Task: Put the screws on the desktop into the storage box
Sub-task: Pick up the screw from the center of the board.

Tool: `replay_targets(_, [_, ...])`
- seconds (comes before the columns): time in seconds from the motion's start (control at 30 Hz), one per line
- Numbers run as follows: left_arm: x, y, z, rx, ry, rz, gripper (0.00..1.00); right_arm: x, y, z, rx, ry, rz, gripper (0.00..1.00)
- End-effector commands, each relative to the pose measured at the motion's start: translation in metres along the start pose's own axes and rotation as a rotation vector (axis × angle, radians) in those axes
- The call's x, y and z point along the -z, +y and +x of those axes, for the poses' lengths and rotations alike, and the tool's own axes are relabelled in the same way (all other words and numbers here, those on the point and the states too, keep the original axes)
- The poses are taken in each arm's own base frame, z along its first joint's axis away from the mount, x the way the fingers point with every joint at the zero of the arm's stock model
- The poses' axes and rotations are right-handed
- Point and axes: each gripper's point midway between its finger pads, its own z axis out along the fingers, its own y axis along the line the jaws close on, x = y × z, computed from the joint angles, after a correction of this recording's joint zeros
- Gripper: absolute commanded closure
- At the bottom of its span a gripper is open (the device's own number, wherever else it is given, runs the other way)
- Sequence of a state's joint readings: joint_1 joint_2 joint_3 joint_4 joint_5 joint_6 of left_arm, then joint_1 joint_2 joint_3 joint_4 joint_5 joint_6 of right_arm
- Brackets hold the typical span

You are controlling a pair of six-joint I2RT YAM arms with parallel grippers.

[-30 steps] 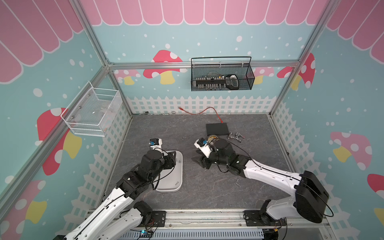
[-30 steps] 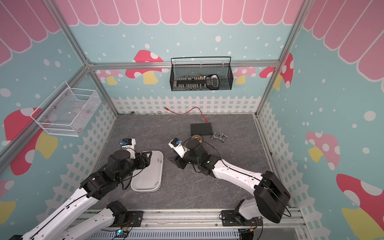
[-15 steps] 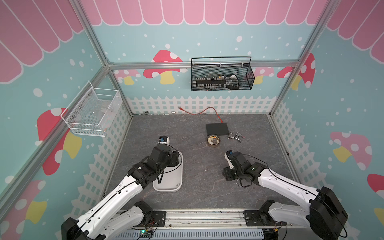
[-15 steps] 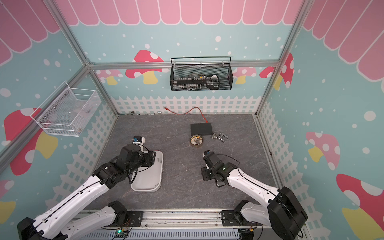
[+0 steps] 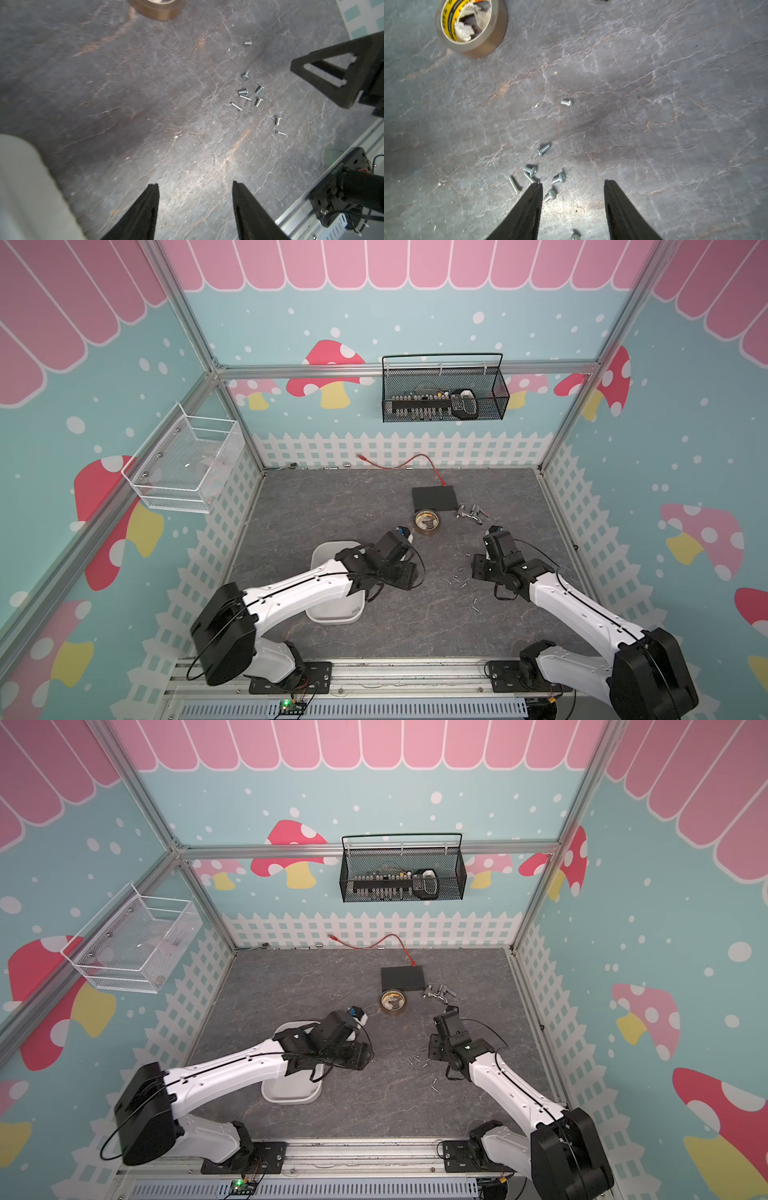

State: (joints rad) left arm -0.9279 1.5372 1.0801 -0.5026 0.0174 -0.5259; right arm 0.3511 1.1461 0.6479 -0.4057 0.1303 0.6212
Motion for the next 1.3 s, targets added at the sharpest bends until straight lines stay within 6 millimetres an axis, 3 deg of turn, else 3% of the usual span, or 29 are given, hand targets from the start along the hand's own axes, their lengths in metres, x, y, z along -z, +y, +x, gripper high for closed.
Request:
replay_targets(0.0, [-0.035,-0.036,-0.004,0.038,0.06,0.042,0.43,-0.004,-0.018,-0.024,-0.031,-0.046,0.012,0.47])
replay_targets(0.2, [-0.087,-0.056,0.0,0.074,0.171,0.013,0.5,-0.01,-0.032,-0.027,-0.057,-0.068,0.011,0.48])
replay_targets(0.5, [-0.129,-0.057,-0.005,0.111,0.227,-0.06,0.56,-0.018,-0.026,-0.025,-0.053,-0.055,-0.042,0.49])
replay_targets(1.03, [-0.154,-0.025,0.019,0.059,0.325,-0.264,0.63,-0.023,-0.014,-0.018,-0.043,-0.028,-0.117,0.49])
replay_targets(1.27, [-0.158,-0.023,0.034,0.01,0.395,-0.298,0.74,-0.022,-0.011,-0.017,-0.041,-0.028,-0.137,0.49])
